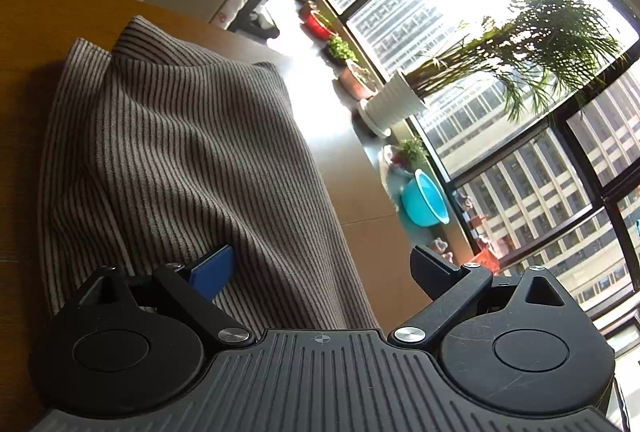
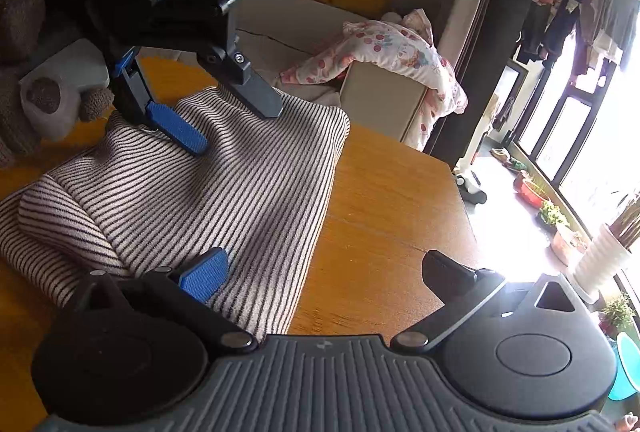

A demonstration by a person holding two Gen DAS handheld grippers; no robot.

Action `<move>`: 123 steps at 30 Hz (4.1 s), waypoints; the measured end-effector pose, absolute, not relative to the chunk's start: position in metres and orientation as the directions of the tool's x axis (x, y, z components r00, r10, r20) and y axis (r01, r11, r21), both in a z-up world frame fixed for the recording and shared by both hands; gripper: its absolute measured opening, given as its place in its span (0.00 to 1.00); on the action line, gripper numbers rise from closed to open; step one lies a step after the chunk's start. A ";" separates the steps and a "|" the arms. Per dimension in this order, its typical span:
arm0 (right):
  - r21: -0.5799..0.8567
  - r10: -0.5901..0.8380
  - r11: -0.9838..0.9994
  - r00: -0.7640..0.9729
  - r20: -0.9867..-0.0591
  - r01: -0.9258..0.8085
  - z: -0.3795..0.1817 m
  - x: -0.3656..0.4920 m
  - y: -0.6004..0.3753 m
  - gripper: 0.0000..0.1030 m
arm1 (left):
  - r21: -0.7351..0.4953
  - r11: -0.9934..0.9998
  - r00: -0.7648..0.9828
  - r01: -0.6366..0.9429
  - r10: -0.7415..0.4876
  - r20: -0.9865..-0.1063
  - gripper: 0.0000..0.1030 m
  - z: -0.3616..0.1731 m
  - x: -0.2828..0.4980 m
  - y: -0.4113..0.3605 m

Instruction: Fold clothes

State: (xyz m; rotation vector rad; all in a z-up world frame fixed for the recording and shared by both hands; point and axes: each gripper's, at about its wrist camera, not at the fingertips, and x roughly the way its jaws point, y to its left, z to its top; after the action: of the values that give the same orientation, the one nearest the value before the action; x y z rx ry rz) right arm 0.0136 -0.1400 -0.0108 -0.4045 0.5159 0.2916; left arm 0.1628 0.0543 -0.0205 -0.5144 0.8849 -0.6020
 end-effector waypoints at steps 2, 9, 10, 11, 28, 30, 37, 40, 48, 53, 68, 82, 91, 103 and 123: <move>-0.261 0.188 0.886 0.811 -0.554 -0.384 -0.005 0.016 -0.150 1.00 | -0.535 0.785 0.521 0.312 -0.612 -0.595 0.95 -0.012 0.143 0.055; -0.017 0.360 0.893 0.738 -0.571 -0.449 0.021 0.023 -0.176 1.00 | -0.289 0.888 0.585 0.358 -0.454 -0.672 0.96 0.009 0.073 0.066; -0.014 0.362 0.892 0.732 -0.576 -0.452 0.020 0.025 -0.174 1.00 | -0.266 0.896 0.590 0.356 -0.436 -0.680 0.96 0.008 0.066 0.066; -0.010 0.364 0.891 0.727 -0.582 -0.455 0.019 0.026 -0.172 1.00 | -0.238 0.906 0.594 0.351 -0.412 -0.691 0.96 0.006 0.061 0.065; -0.198 0.432 0.776 0.733 -0.525 -0.599 0.020 -0.013 -0.144 0.78 | -0.217 0.933 0.685 0.288 -0.359 -0.634 0.96 0.020 0.040 0.088; -0.185 0.507 0.720 0.689 -0.518 -0.669 0.024 -0.023 -0.132 0.63 | -0.243 0.941 0.700 0.236 -0.338 -0.628 0.96 0.021 0.044 0.097; -0.423 0.473 0.522 0.664 -0.579 -0.741 -0.012 -0.037 -0.075 0.53 | -0.270 0.944 0.713 0.192 -0.323 -0.623 0.98 0.024 0.041 0.107; -0.481 0.458 0.502 0.693 -0.557 -0.719 -0.018 -0.037 -0.064 0.58 | -0.290 0.938 0.714 0.188 -0.333 -0.616 0.99 0.023 0.037 0.112; -0.217 0.512 0.674 0.658 -0.552 -0.707 -0.004 -0.007 -0.080 0.46 | -0.361 0.907 0.679 0.215 -0.404 -0.612 0.70 0.009 0.022 0.105; -0.349 0.491 0.588 0.665 -0.562 -0.729 -0.022 -0.018 -0.059 0.63 | -0.607 0.775 0.614 0.175 -0.568 -0.548 0.61 -0.004 0.022 0.118; -0.002 0.634 0.627 0.511 -0.581 -0.779 0.021 -0.003 -0.100 0.26 | -0.662 0.733 0.528 0.154 -0.627 -0.572 0.33 -0.032 0.027 0.103; -0.189 0.601 0.540 0.533 -0.596 -0.820 -0.001 -0.038 -0.072 0.49 | -0.609 0.743 0.632 0.276 -0.618 -0.468 0.60 0.021 0.052 0.095; -0.127 0.529 0.640 0.555 -0.642 -0.758 -0.002 -0.035 -0.135 0.52 | -0.447 0.859 0.613 0.251 -0.498 -0.613 0.38 -0.009 0.065 0.096; -0.285 0.581 0.531 0.588 -0.564 -0.798 0.017 -0.047 -0.114 0.54 | -0.179 0.900 0.629 0.397 -0.409 -0.661 0.78 0.011 0.007 0.080; -0.393 0.542 0.412 0.568 -0.619 -0.822 -0.016 -0.058 -0.081 0.55 | -0.140 0.934 0.688 0.328 -0.338 -0.642 0.94 0.033 -0.007 0.118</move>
State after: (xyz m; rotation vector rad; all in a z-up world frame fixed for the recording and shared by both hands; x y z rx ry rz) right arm -0.0577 -0.0810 -0.0159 -0.7354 0.4329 0.8919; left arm -0.0072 0.1181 0.0327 -0.0147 0.7213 -0.3728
